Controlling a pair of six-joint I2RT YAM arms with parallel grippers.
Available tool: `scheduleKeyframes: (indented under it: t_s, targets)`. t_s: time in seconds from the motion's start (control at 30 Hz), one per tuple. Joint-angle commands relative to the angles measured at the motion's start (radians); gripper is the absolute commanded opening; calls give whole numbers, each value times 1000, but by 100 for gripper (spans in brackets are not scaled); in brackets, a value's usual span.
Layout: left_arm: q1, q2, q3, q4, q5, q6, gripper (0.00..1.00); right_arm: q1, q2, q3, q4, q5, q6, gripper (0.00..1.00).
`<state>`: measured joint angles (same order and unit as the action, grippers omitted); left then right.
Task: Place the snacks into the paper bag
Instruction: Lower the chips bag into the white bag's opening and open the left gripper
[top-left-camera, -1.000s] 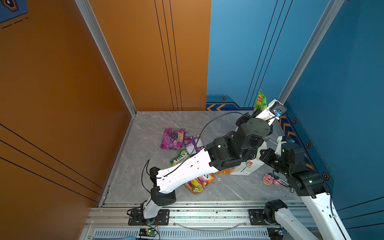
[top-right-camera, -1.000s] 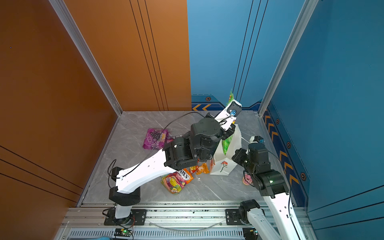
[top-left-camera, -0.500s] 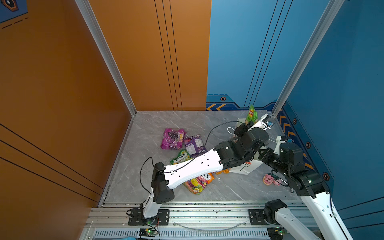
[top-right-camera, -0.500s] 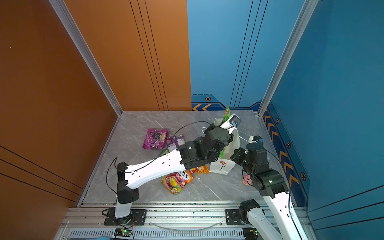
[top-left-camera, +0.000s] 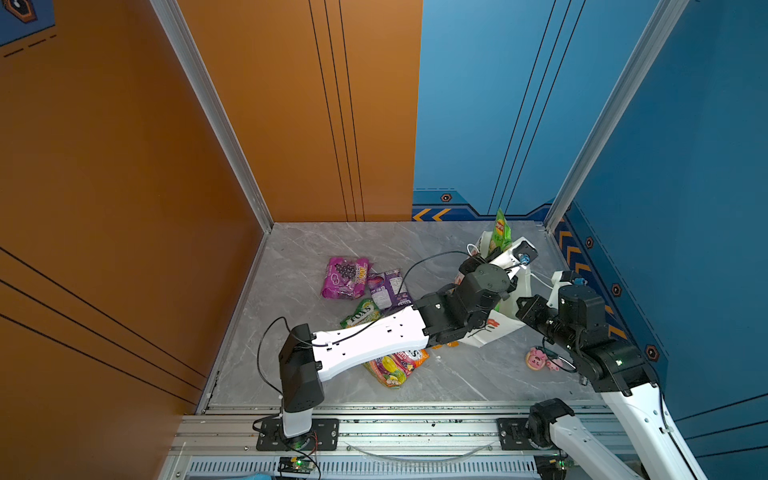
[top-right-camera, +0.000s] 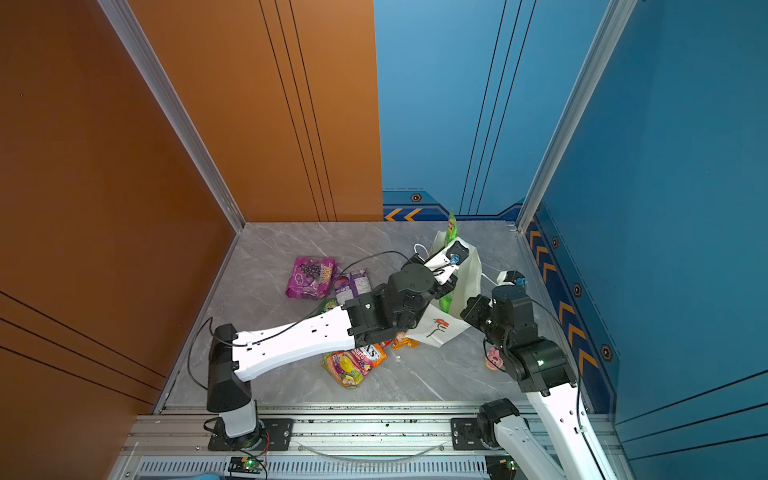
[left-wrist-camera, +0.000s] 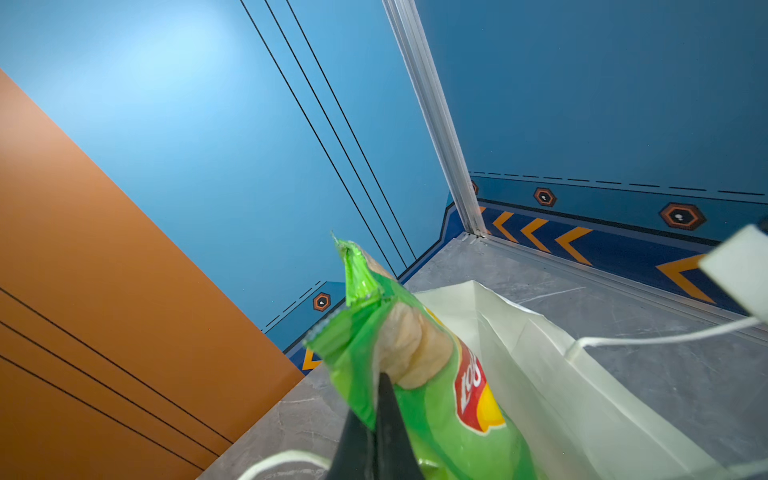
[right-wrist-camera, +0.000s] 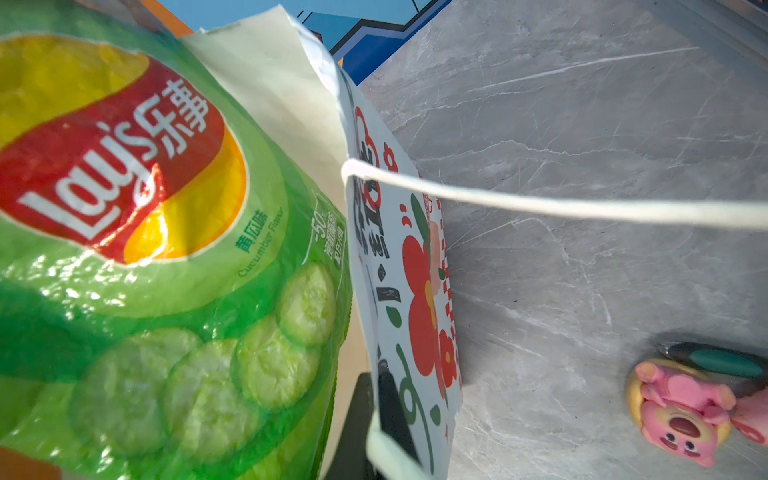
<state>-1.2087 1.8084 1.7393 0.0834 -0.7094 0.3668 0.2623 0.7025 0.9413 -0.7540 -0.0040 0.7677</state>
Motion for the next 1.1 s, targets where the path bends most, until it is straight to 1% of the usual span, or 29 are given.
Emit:
scheduleKeyframes:
  t_s: [0.0, 0.1, 0.17, 0.4, 0.5, 0.53, 0.6, 1.0, 1.07]
  targets:
    - [27, -70, -73, 67, 97, -25, 0, 5, 2, -4, 22, 33, -2, 0]
    - [22, -95, -130, 68, 124, -2, 0, 5, 4, 1, 20, 41, -9, 0]
    - [17, -102, -153, 75, 116, 7, 0, 5, 4, 6, 16, 48, -12, 0]
    - [-24, -76, -171, 81, 21, 48, 0, 5, 2, 22, -12, 96, -12, 0]
    - [-43, -67, -188, 117, -7, 63, 0, 6, 2, 22, -14, 103, -4, 0]
    - [-46, -68, -195, 128, -46, 64, 0, 5, 2, 22, -14, 105, -4, 0]
    - [-54, -70, -211, 149, -62, 63, 0, 5, 3, 22, -14, 109, -3, 0]
    - [-92, -69, -240, 153, -90, 58, 0, 5, 6, 19, -14, 129, 2, 0]
    - [-97, -65, -242, 153, -95, 61, 2, 5, 5, 21, -13, 132, 3, 0]
